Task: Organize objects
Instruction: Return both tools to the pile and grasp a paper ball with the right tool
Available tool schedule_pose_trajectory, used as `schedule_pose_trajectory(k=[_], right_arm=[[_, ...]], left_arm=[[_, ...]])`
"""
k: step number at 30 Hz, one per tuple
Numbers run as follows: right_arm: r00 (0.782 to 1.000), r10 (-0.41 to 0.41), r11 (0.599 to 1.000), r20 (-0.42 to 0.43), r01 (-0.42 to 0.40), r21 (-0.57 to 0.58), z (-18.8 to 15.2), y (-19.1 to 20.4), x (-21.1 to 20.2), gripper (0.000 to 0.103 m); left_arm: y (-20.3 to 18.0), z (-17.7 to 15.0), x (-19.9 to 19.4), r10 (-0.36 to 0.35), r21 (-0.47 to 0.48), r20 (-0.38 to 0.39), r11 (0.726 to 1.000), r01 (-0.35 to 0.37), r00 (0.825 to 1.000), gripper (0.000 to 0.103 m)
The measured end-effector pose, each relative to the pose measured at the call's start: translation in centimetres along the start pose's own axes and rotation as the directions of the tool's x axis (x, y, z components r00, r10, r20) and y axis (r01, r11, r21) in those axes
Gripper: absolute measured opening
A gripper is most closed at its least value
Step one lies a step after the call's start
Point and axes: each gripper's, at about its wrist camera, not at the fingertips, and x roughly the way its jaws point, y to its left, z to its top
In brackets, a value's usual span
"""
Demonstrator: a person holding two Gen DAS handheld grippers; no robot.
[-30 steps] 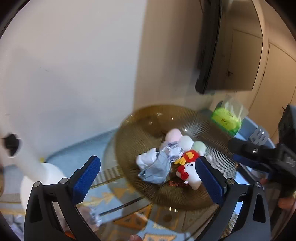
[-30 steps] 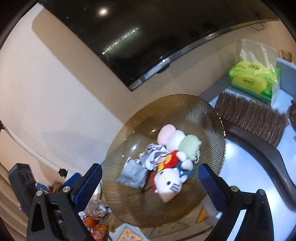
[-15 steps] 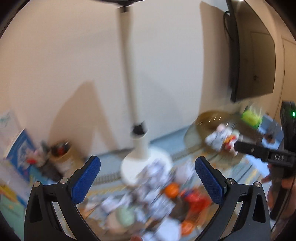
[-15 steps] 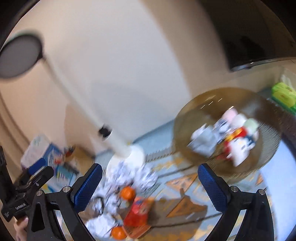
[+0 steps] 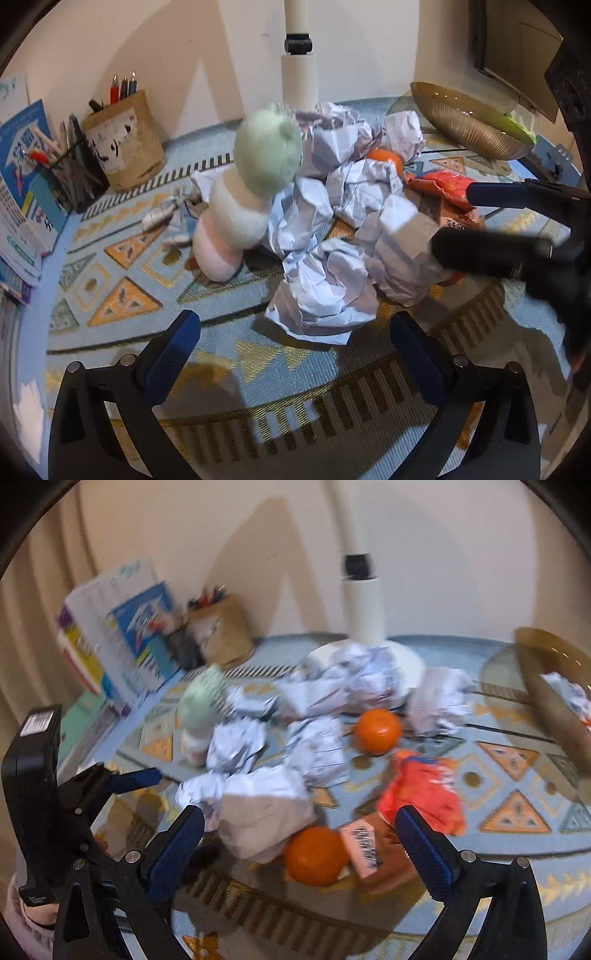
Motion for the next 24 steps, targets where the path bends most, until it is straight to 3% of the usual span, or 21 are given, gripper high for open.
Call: schedule_pose_trajectory(k=[2,8,11,19,24], right_arm=[[0.999,-0.037,0.998,0.000,0.037,-0.047,0.1,0.6,0.8,0.103],[1.000,0.003,0.993,-0.013,-0.004,-0.114,0.5,1.0,2.8,0.103],[0.998,0.056,0.996,0.005,-0.056,-0.069,0.2,0.3,3.3,0.103],[0.999,0.051,0.996,0.001,-0.050,-0.076,0.3,0.8,3.5,0.103],[0.997,0.079,0.994,-0.019,-0.080,-0.079,0.0,0.6,3.6,0.085]], left_arm=[[0.1,0.1,0.6,-0.005,-0.010,-0.002,1.000,0.005,1.000,0.102],[0.7,0.7,2.2,-0.036,-0.052,-0.048,0.998,0.033,0.998,0.103],[0.7,0.7,2.1,-0.034,-0.054,-0.049,0.998,0.031,0.998,0.103],[0.6,0.7,2.0,-0.033,-0.054,-0.049,0.998,0.031,0.998,0.103],[0.5,0.8,2.0,-0.039,-0.053,-0.049,0.998,0.036,0.998,0.103]])
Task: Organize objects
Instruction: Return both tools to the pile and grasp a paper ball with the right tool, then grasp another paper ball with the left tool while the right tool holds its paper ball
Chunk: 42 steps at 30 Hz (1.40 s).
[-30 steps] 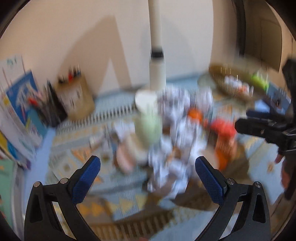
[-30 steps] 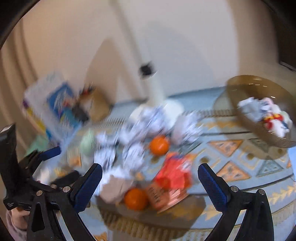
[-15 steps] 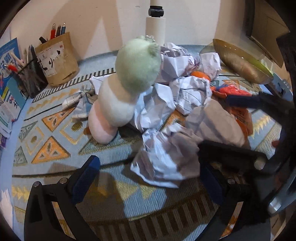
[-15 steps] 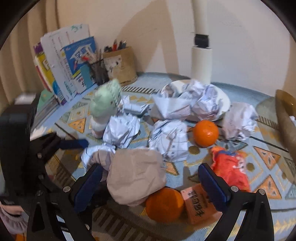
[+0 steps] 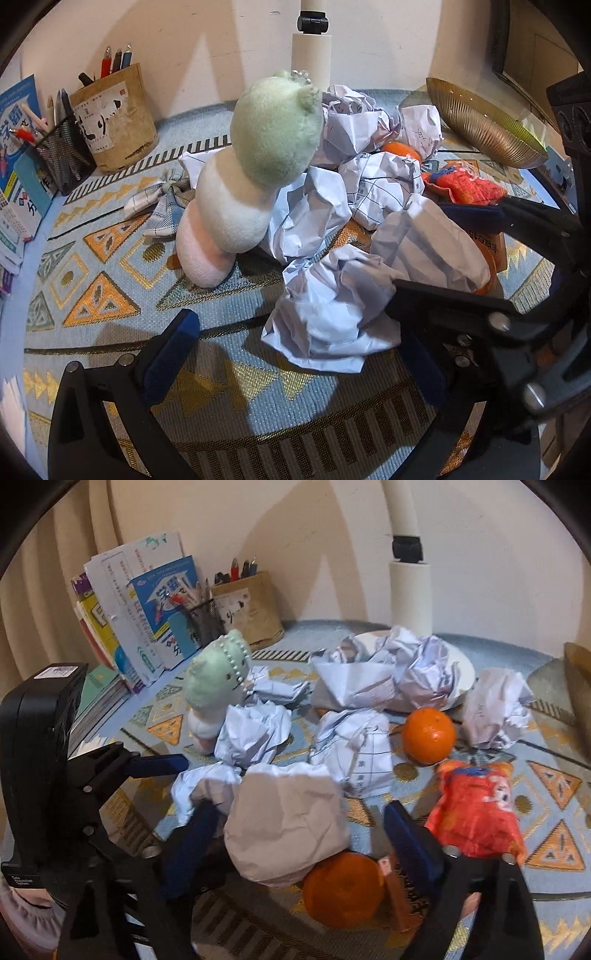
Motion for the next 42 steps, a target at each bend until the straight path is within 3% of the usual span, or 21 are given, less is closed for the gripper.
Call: schedule_pose_trajectory(k=[2,5,6,7,8,15,24,35,39,42], right_arm=[[1.000,0.010,1.000,0.001,-0.010,0.000,-0.1,0.0,-0.1,0.068],[0.999,0.035,0.999,0.023,-0.035,0.008,-0.2,-0.2,-0.5,0.051],[0.997,0.056,0.998,0.046,-0.057,0.011,-0.3,-0.3,-1.0,0.051],[0.993,0.080,0.996,0.082,-0.082,0.018,-0.4,-0.4,-1.7,0.051],[0.990,0.092,0.995,0.108,-0.095,0.025,-0.5,-0.6,-2.2,0.051],[0.970,0.119,0.981,0.211,-0.148,0.125,-1.0,-2.8,-4.1,0.051],[0.969,0.104,0.978,0.224,-0.141,0.156,-1.1,-3.3,-4.5,0.051],[0.950,0.095,0.976,0.296,-0.147,0.159,-1.2,-3.4,-5.5,0.051],[0.944,0.096,0.974,0.315,-0.154,0.164,-1.3,-3.5,-5.8,0.051],[0.933,0.128,0.958,0.335,-0.203,0.200,-1.5,-4.2,-6.0,0.051]], left_arm=[[0.0,0.0,0.0,0.000,0.000,0.000,1.000,0.000,1.000,0.103],[0.2,0.1,0.0,-0.006,0.000,0.004,1.000,0.006,1.000,0.101],[0.3,0.1,-0.3,-0.011,-0.001,0.017,1.000,0.011,1.000,0.082],[0.2,0.0,-1.1,-0.035,0.009,0.052,0.999,0.035,0.998,0.047],[0.1,0.0,-1.5,-0.066,0.024,0.072,0.998,0.065,0.995,0.045],[-1.0,-0.6,-4.3,-0.037,0.092,0.185,0.996,0.020,0.982,0.045],[-0.9,-0.7,-4.5,-0.036,0.099,0.224,0.995,0.014,0.974,0.045],[-1.2,-1.1,-5.2,-0.044,0.097,0.274,0.995,0.018,0.961,0.045],[-1.2,-1.4,-5.9,-0.069,0.109,0.312,0.993,0.036,0.948,0.045],[-1.4,-1.6,-6.4,-0.076,0.121,0.340,0.992,0.036,0.937,0.045]])
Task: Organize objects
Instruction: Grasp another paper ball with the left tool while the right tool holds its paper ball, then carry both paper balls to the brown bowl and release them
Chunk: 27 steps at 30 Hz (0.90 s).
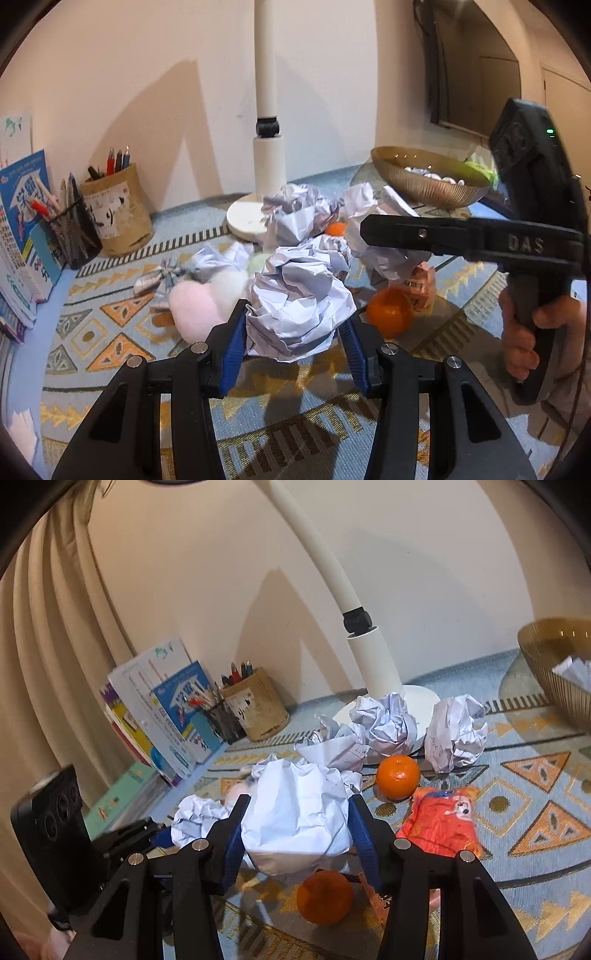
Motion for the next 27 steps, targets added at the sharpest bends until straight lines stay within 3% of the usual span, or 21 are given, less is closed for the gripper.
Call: schedule_pose_trajectory(k=[14,20,25,27], right_arm=[[1.000,-0.022,0.999,0.020,0.021,0.050,0.2,-1.0,-0.2,0.051],[0.994,0.024,0.993,0.103,-0.036,0.111,1.8,-1.8,-2.0,0.051],[0.987,0.039,0.982,0.158,-0.067,0.179,5.2,-3.8,-5.0,0.051],[0.986,-0.009,0.982,0.169,-0.023,0.186,6.9,-5.1,-6.4,0.051]], left_arm=[[0.9,0.0,-0.7,0.009,-0.047,0.034,0.999,-0.008,0.999,0.045],[2.1,0.5,-1.1,-0.014,-0.101,0.074,0.995,0.021,0.997,0.045],[1.4,5.6,-0.1,-0.031,-0.072,0.090,0.997,0.038,0.995,0.045],[0.3,8.4,0.9,-0.046,-0.055,0.100,0.997,0.051,0.994,0.045]])
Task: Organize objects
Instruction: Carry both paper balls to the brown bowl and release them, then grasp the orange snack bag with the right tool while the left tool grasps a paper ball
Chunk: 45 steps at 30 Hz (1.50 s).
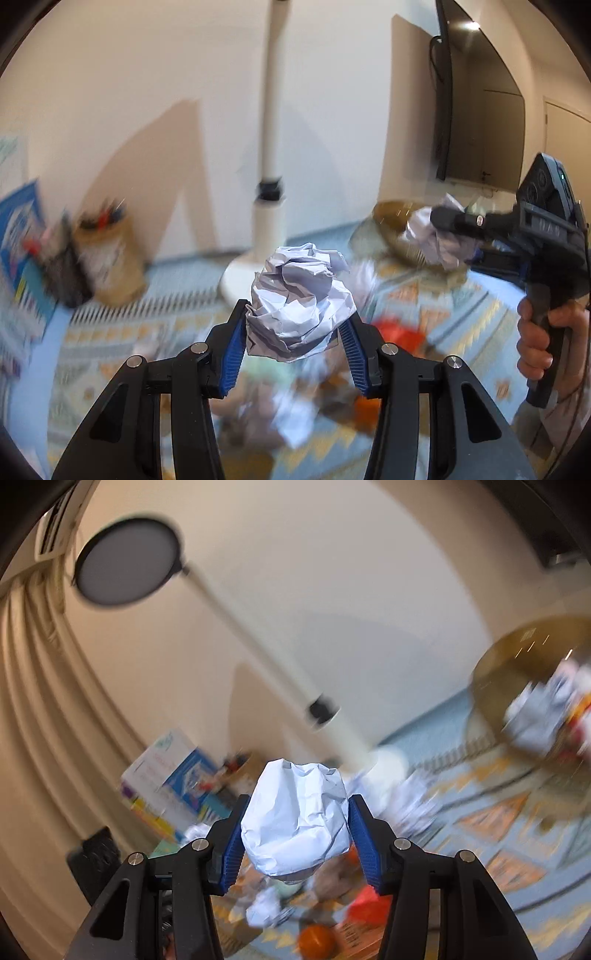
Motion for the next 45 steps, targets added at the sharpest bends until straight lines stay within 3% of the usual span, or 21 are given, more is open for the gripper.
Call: schedule_pose_trajectory(k=[4,7,11,15,16,17,18,19,20,27,34,40,45], right_arm=[[0.994,-0.103,0.994,0.035,0.101,0.050,5.1,-3.6,-2.1,0.052],[0.976,-0.214,0.975,0.044,0.211,0.076,8.1,-6.8,-3.2,0.052],[0.954,-0.296,0.948,0.049,0.287,0.138,10.2,-10.8,-4.8,0.052],[0.921,-0.386,0.911,0.053,0.372,0.177,11.4,-14.1,-6.5,0.054],[0.916,-0.399,0.904,0.045,0.385,0.187,11.5,-14.9,-6.7,0.059],[0.909,-0.415,0.895,0.030,0.402,0.195,11.6,-15.5,-6.7,0.078],[0.891,-0.454,0.872,0.001,0.444,0.204,11.8,-16.3,-6.7,0.092],[0.862,-0.505,0.838,-0.046,0.502,0.215,11.9,-17.2,-6.5,0.103],[0.844,-0.531,0.817,-0.078,0.534,0.215,11.9,-17.9,-6.5,0.103],[0.860,-0.507,0.821,-0.057,0.502,0.271,11.1,-17.9,-8.1,0.103],[0.883,-0.466,0.851,-0.051,0.463,0.248,10.4,-12.2,-6.9,0.103],[0.903,-0.426,0.891,-0.059,0.430,0.145,8.7,-5.8,-4.8,0.103],[0.910,-0.406,0.910,-0.089,0.411,0.050,5.8,-1.8,-2.7,0.103]], left_arm=[[-4.2,5.7,4.9,-0.060,0.024,0.004,0.998,0.060,0.998,0.045],[-7.8,8.6,9.2,-0.124,0.032,-0.008,0.992,0.124,0.992,0.045],[-12.5,10.1,14.3,-0.204,0.034,-0.051,0.978,0.206,0.978,0.045],[-16.6,9.5,18.4,-0.290,0.027,-0.115,0.955,0.295,0.950,0.049],[-17.5,9.3,19.2,-0.300,0.033,-0.128,0.951,0.307,0.945,0.054],[-18.4,9.0,20.1,-0.313,0.035,-0.153,0.946,0.322,0.937,0.062],[-19.0,8.7,21.0,-0.327,0.026,-0.192,0.941,0.338,0.925,0.097],[-19.6,8.3,21.9,-0.349,0.002,-0.234,0.933,0.359,0.907,0.103],[-19.8,8.1,22.3,-0.358,-0.008,-0.246,0.930,0.368,0.900,0.103],[-19.7,8.2,19.6,-0.278,0.061,-0.210,0.953,0.296,0.937,0.102],[-16.0,9.3,13.3,-0.188,0.093,-0.143,0.975,0.203,0.972,0.102],[-8.9,9.8,6.4,-0.053,0.087,-0.083,0.994,0.060,0.995,0.102],[-2.3,7.2,2.0,0.061,0.050,-0.122,0.997,-0.056,0.991,0.102]])
